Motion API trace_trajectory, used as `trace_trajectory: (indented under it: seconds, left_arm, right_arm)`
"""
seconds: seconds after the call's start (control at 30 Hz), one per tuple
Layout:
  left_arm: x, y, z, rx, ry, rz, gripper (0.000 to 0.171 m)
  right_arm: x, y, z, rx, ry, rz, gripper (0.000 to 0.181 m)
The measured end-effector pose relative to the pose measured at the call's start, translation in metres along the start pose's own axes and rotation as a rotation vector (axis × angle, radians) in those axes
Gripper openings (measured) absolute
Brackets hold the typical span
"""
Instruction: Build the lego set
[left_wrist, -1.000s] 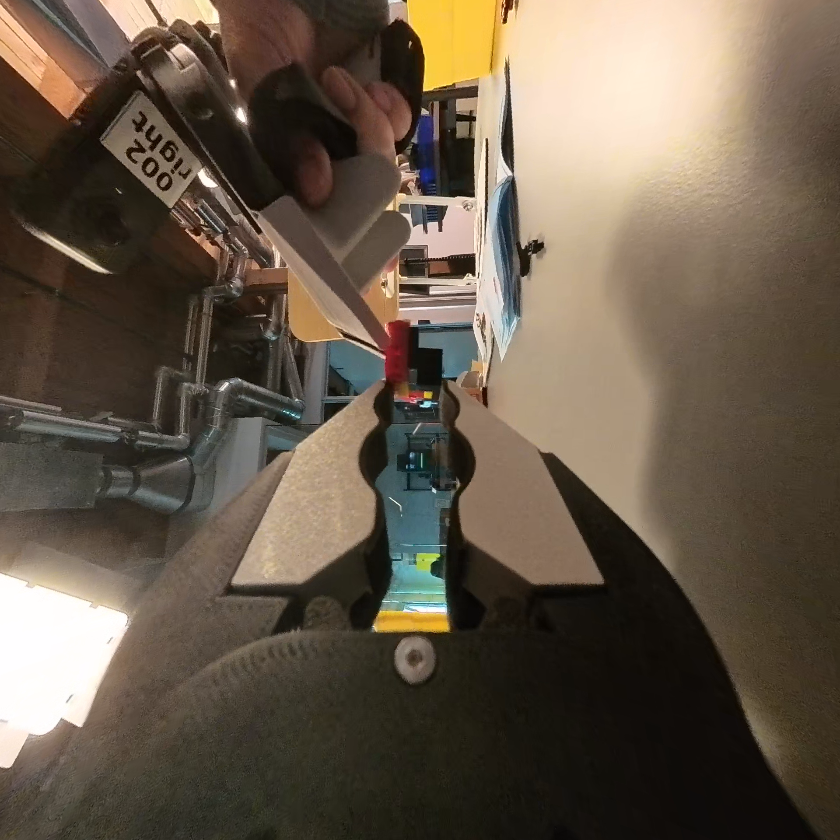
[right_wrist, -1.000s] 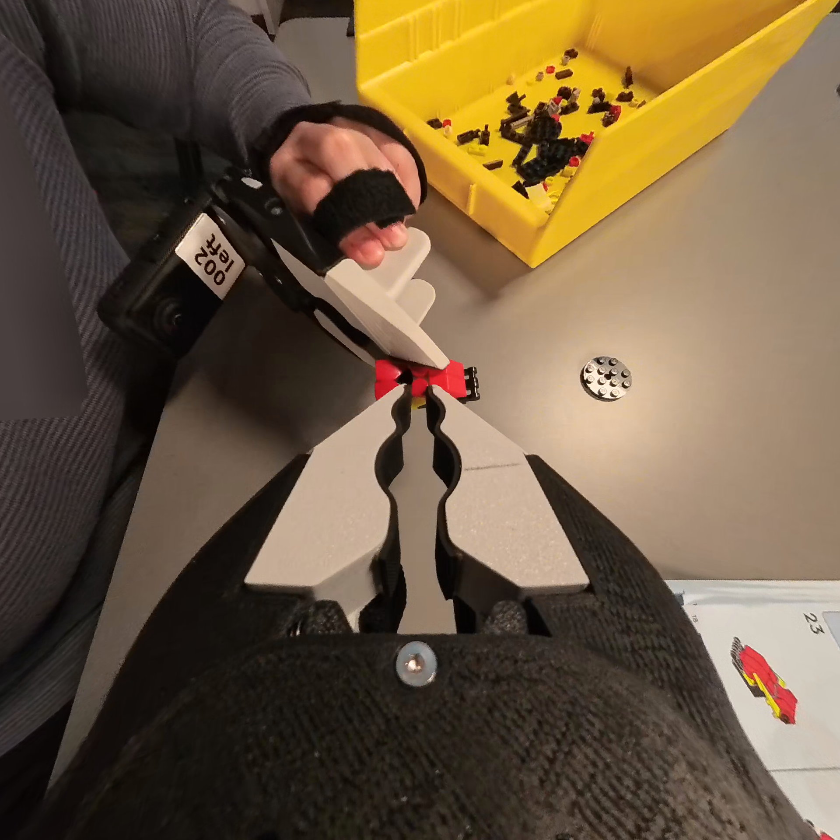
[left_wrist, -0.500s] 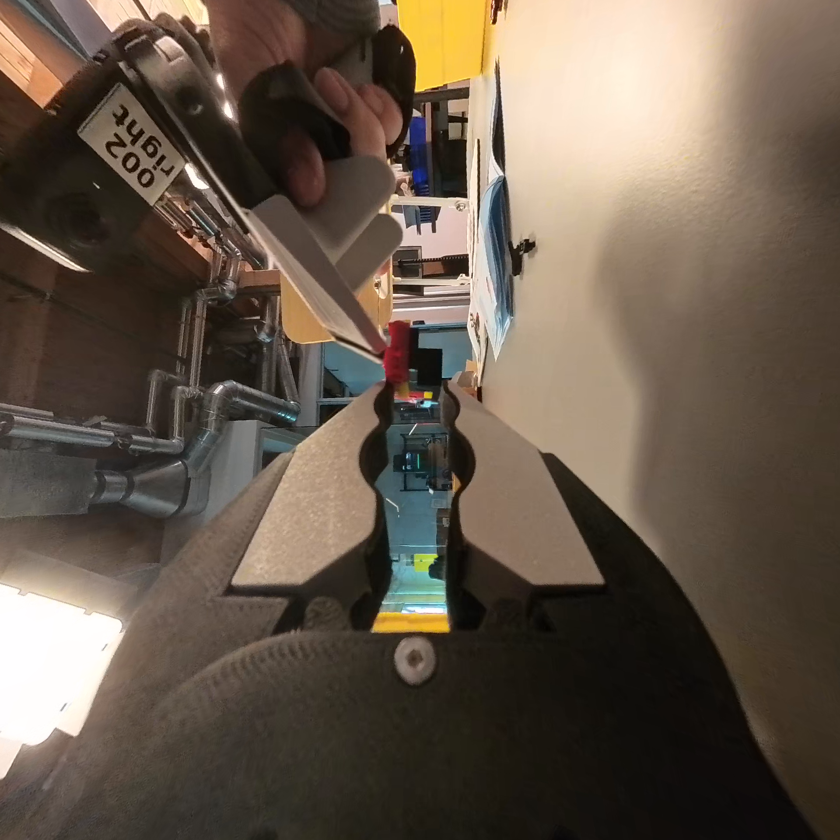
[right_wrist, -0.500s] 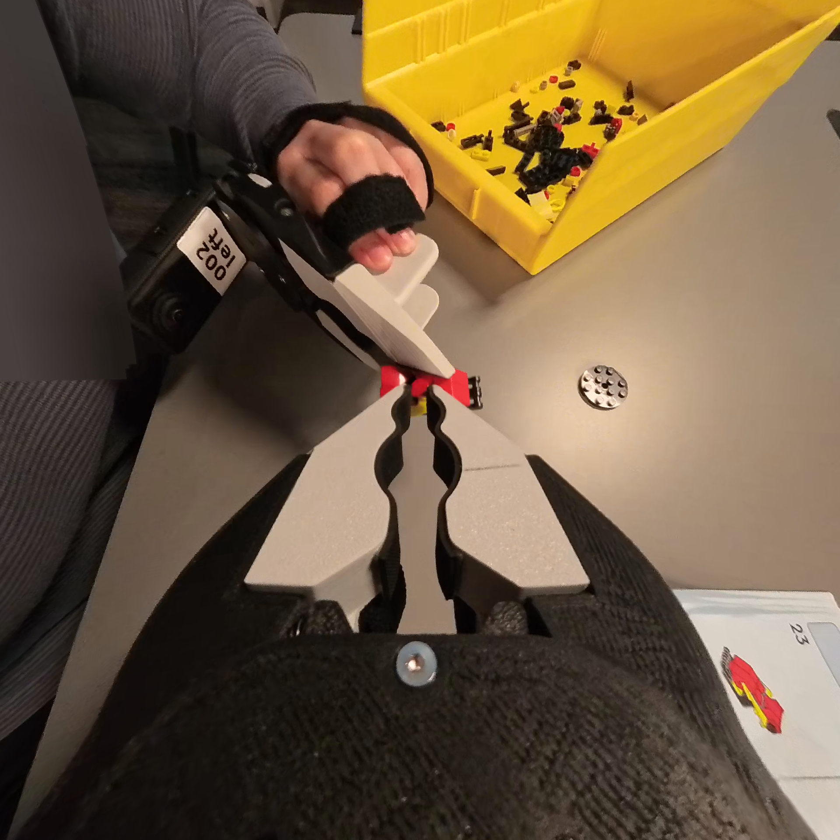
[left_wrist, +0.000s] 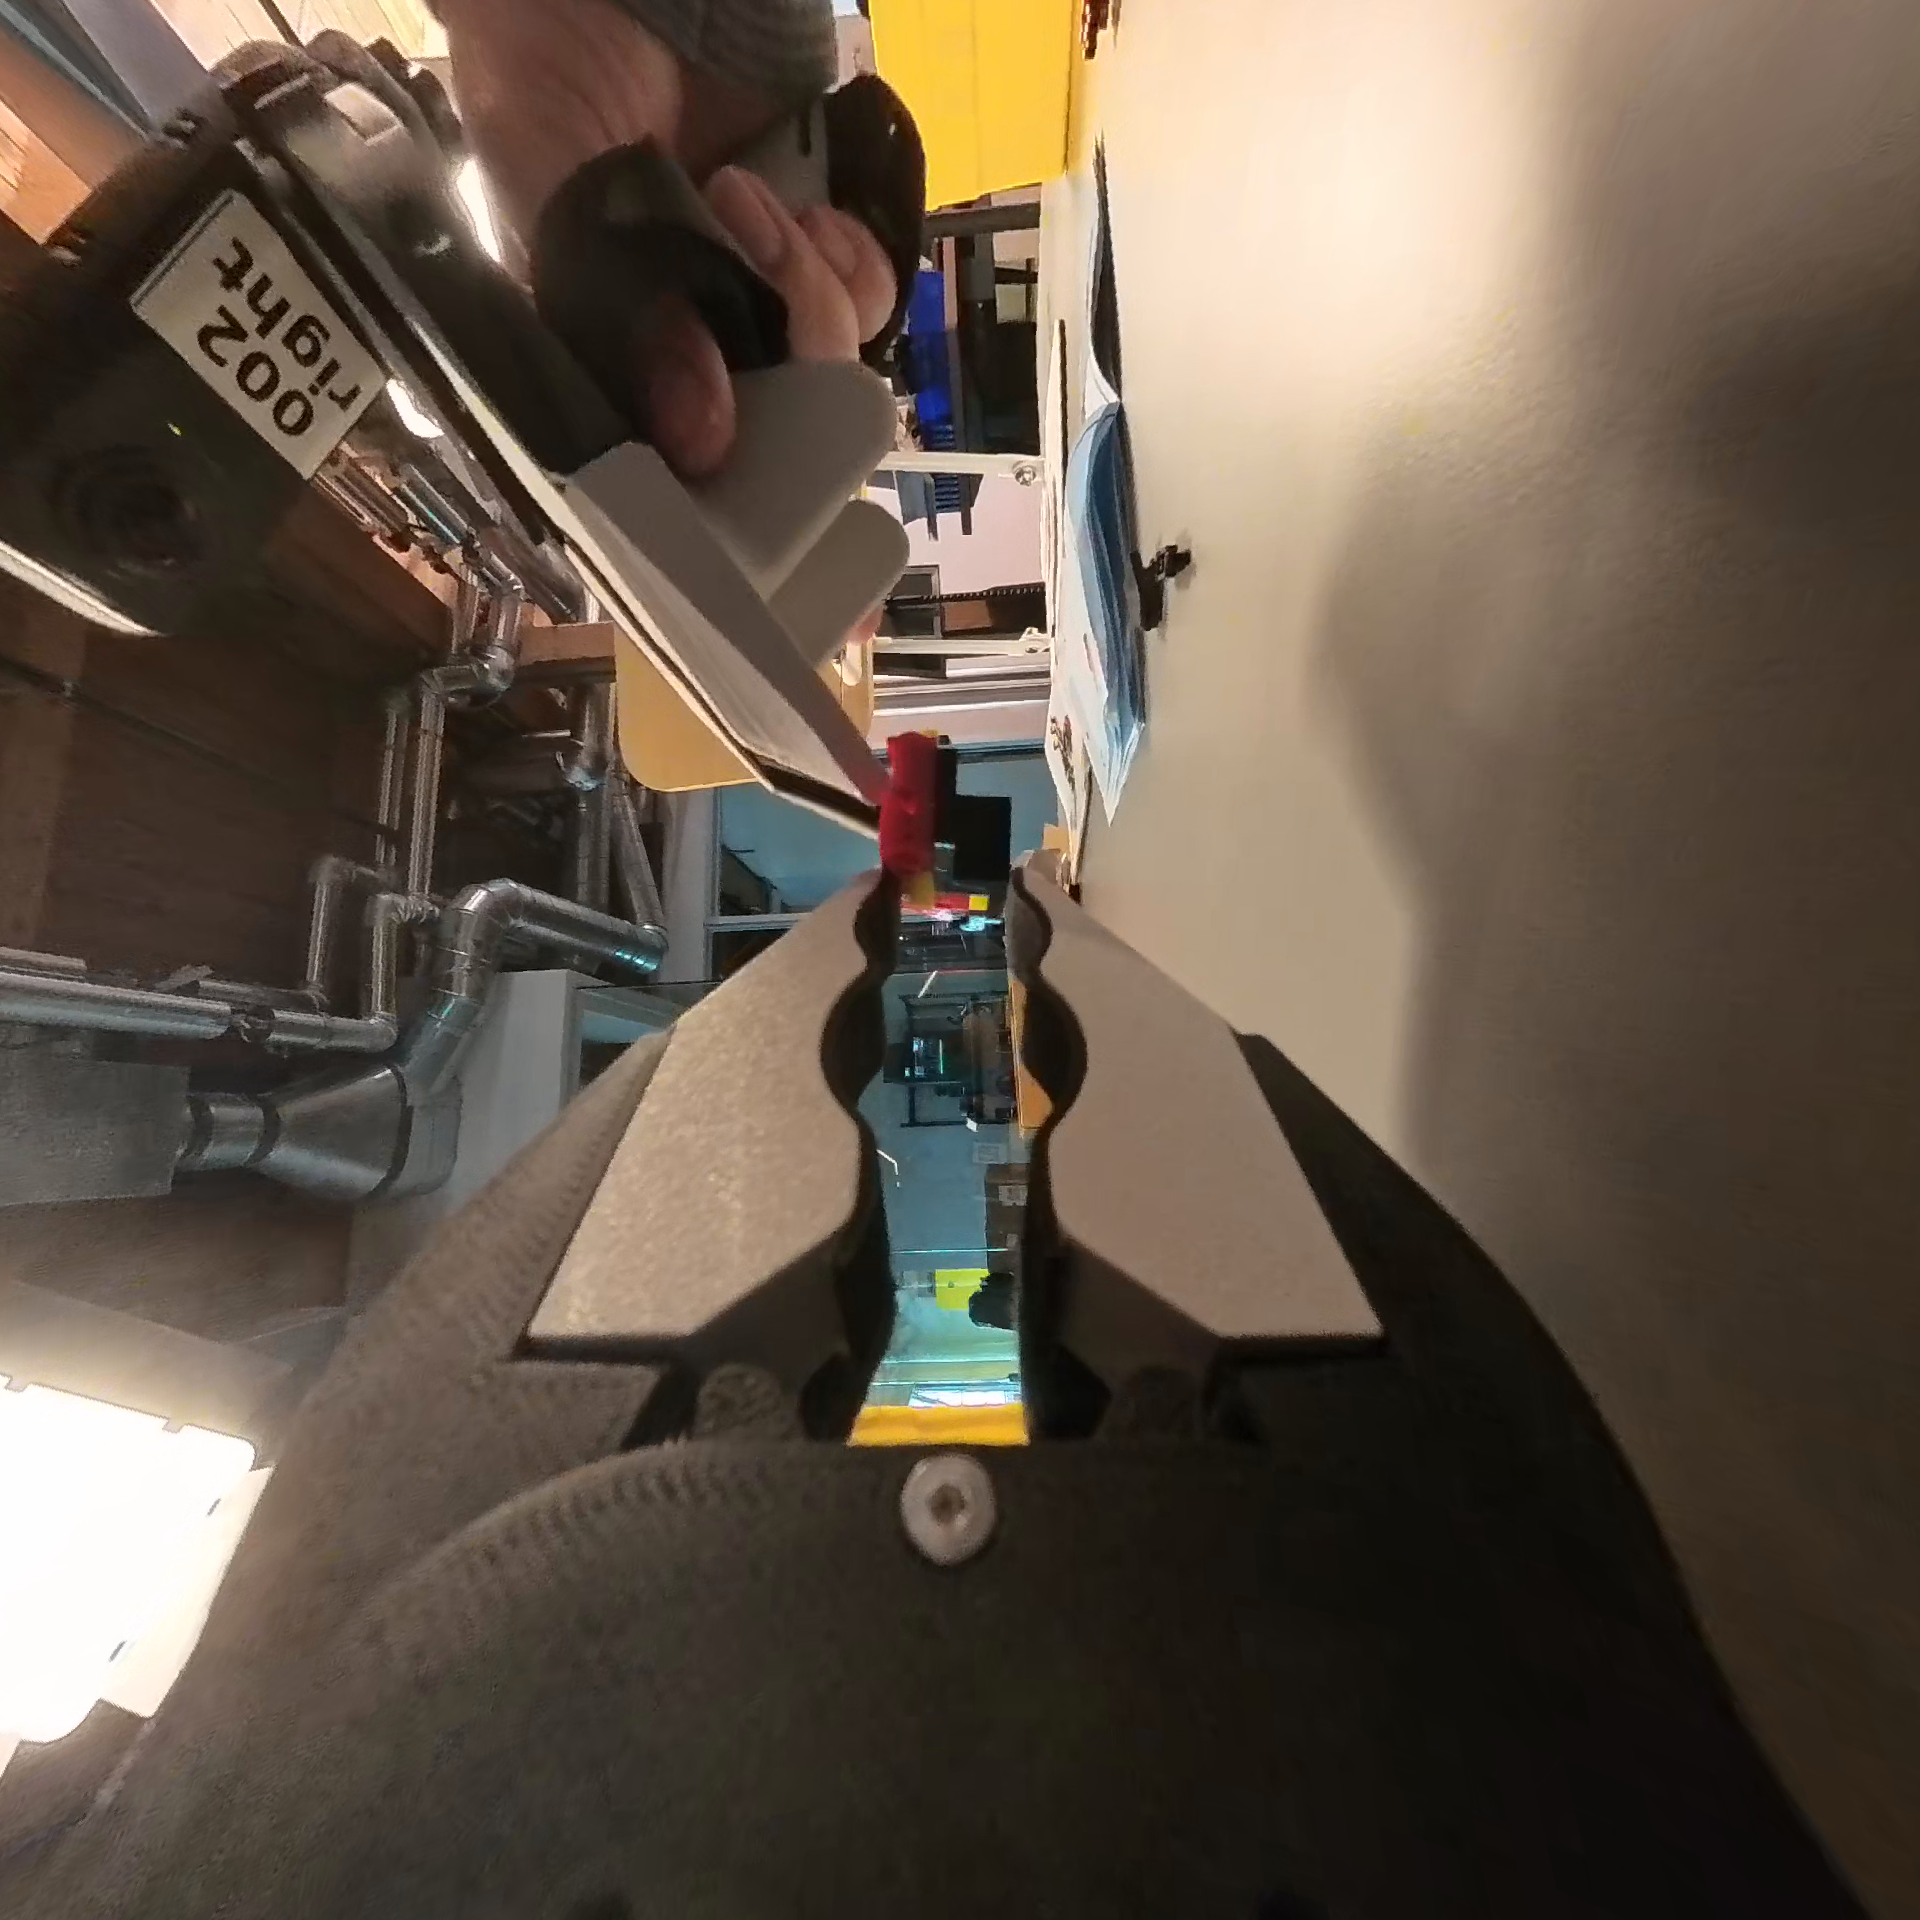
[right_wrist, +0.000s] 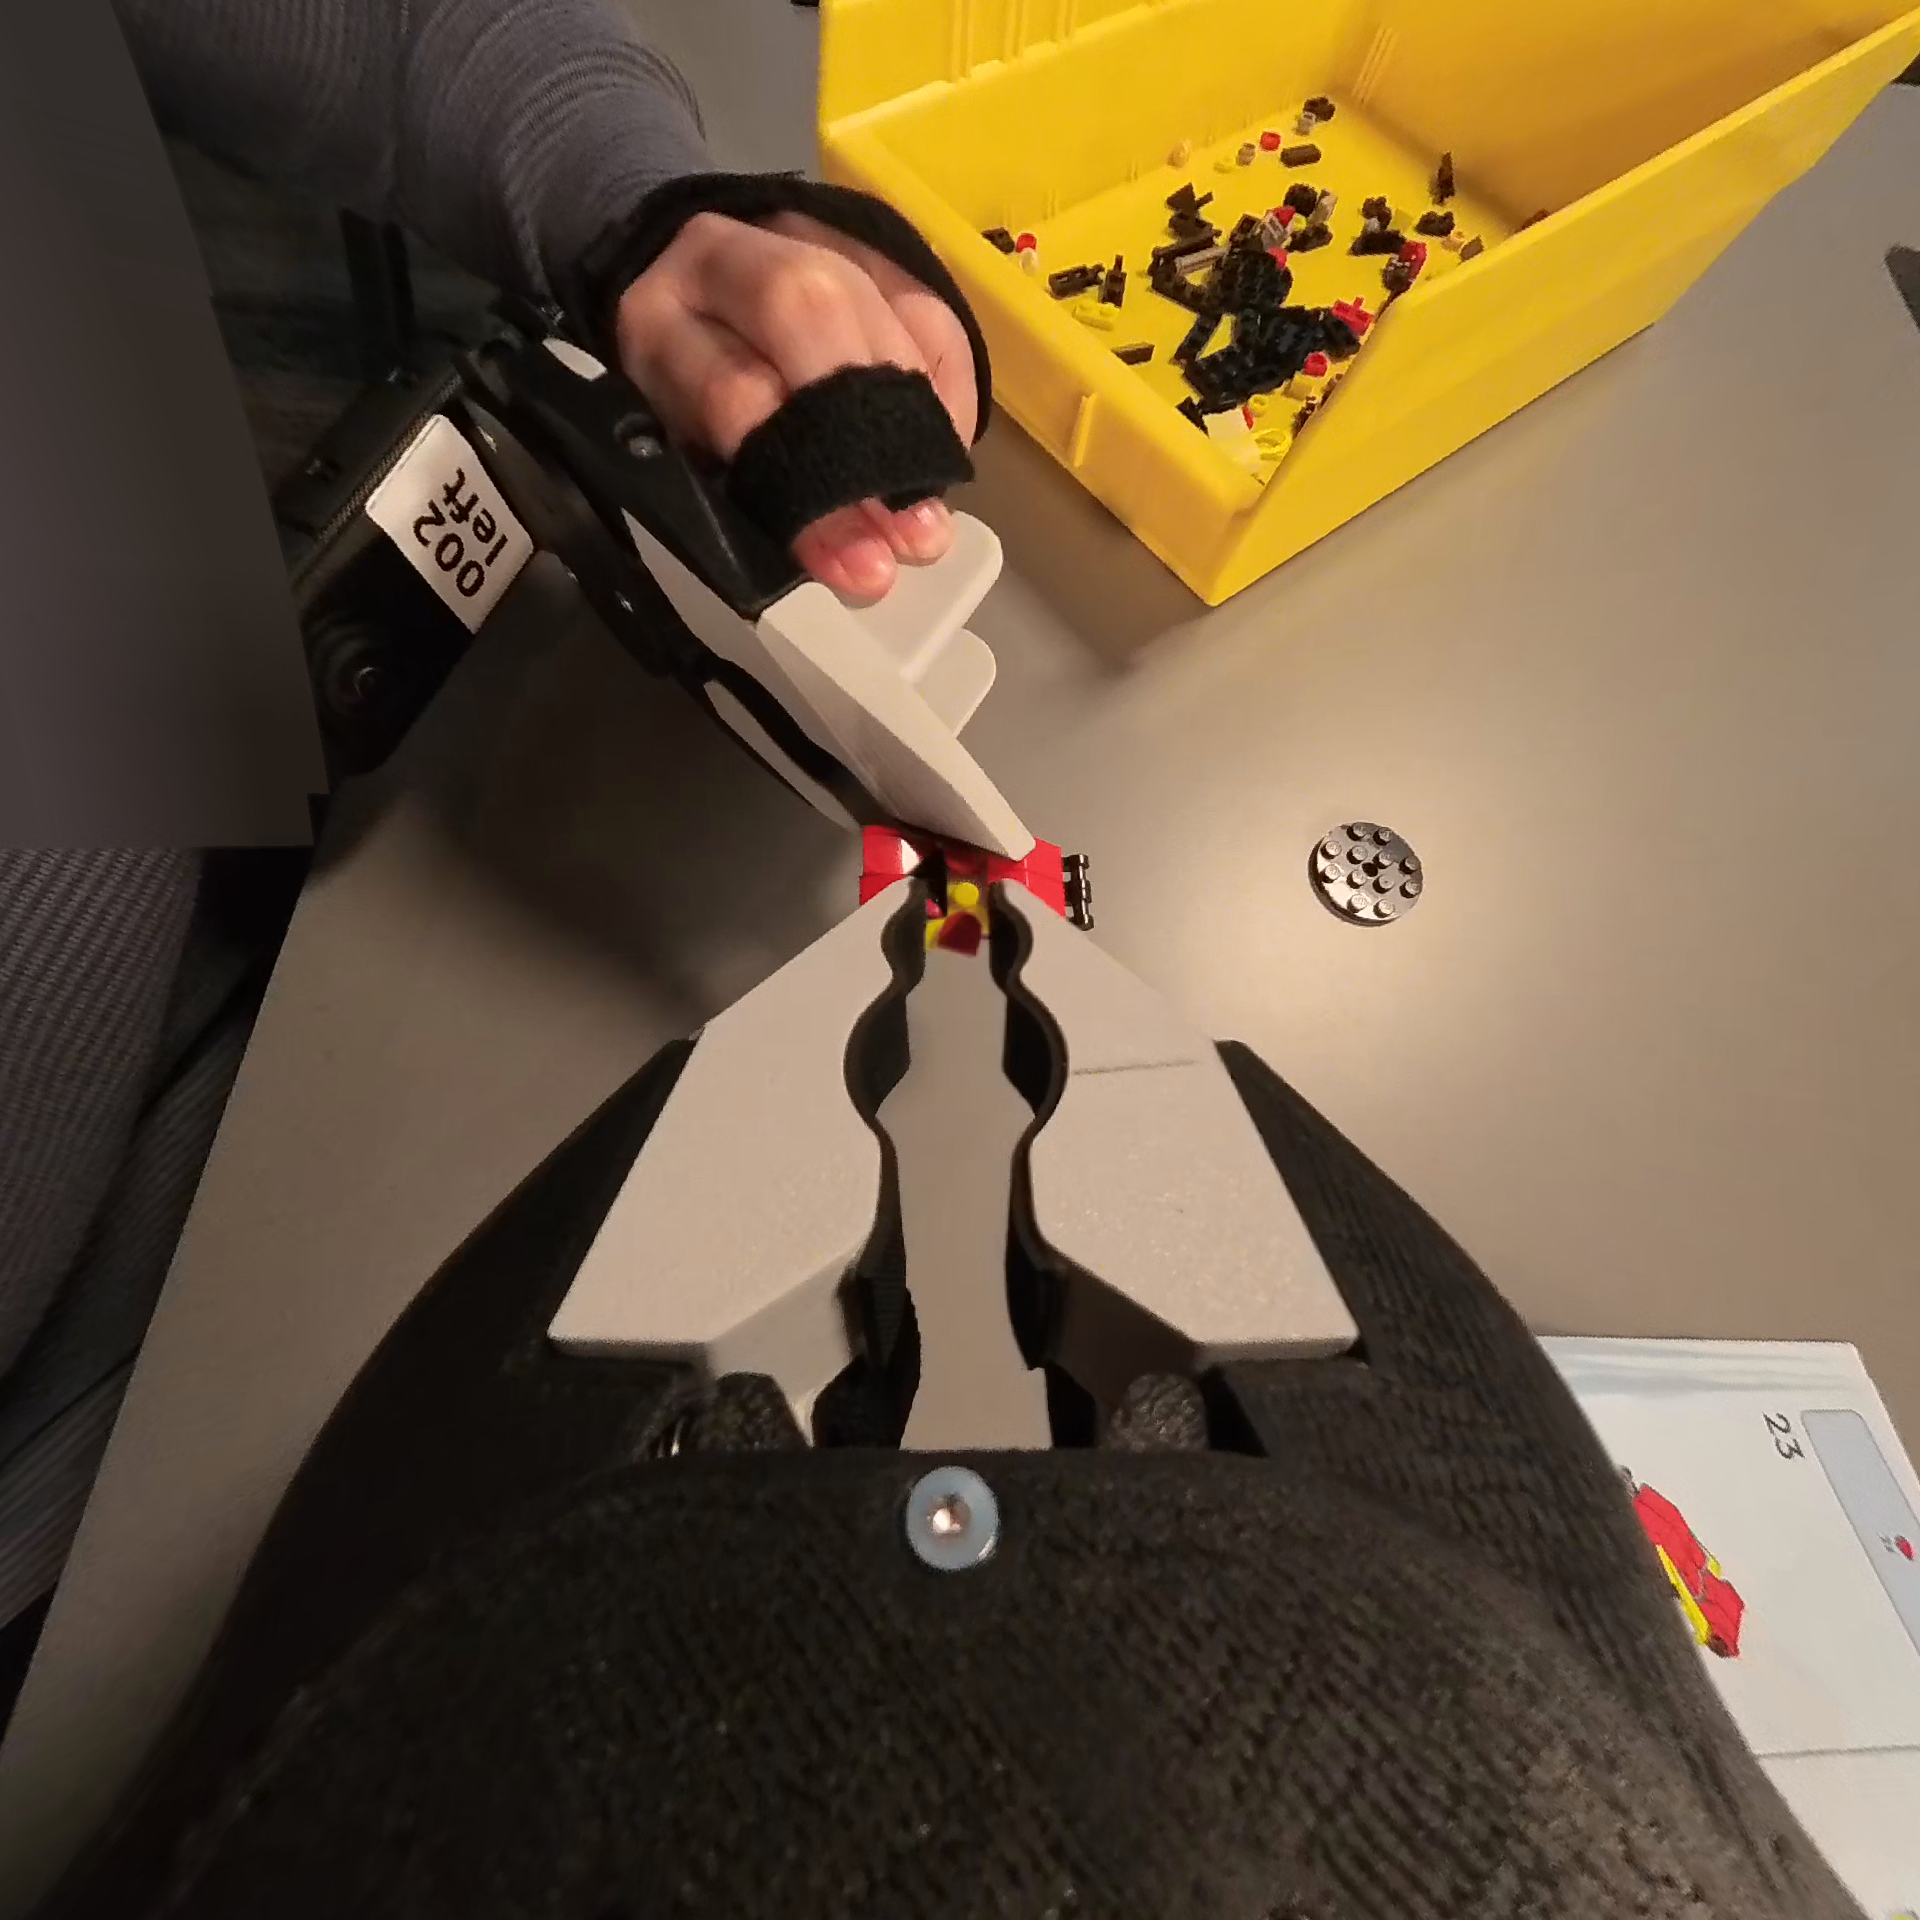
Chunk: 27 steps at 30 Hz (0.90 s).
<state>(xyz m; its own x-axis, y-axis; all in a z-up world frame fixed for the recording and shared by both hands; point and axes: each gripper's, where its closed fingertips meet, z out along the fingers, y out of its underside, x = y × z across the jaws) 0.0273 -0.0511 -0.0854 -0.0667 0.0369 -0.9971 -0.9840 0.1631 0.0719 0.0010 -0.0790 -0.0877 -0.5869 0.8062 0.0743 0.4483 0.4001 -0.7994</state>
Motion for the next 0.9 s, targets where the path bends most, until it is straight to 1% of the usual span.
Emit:
trace_trajectory:
  seconds: [0.17,0.27,0.3,0.37,0.47,0.6,0.77,0.9]
  left_arm:
    - [0.001,0.002,0.000,-0.004,0.006,-0.011,0.019]
    - [0.001,0.005,0.000,-0.014,0.008,-0.013,0.019]
    - [0.001,0.006,0.000,-0.019,0.011,-0.013,0.019]
    - [0.002,0.010,0.001,-0.034,0.016,-0.015,0.019]
    - [0.004,0.017,0.004,-0.064,0.034,-0.036,0.019]
    - [0.008,0.023,0.005,-0.086,0.058,-0.046,0.019]
    - [0.011,0.024,0.005,-0.085,0.072,-0.054,0.019]
    - [0.013,0.022,0.005,-0.078,0.082,-0.053,0.019]
  right_arm:
    - [0.004,-0.003,-0.008,0.036,0.057,-0.062,0.017]
    - [0.013,0.006,-0.016,0.025,0.147,-0.107,0.023]
    - [0.014,0.011,-0.018,0.013,0.154,-0.100,0.024]
    - [0.009,0.021,-0.018,0.004,0.099,-0.033,0.024]
    - [-0.011,0.030,-0.007,-0.007,-0.043,0.038,0.022]
    - [-0.040,0.047,0.013,-0.090,-0.170,-0.024,0.022]
    - [-0.071,0.043,0.017,-0.051,-0.317,-0.046,0.021]
    - [-0.082,0.052,0.015,-0.079,-0.353,-0.096,0.017]
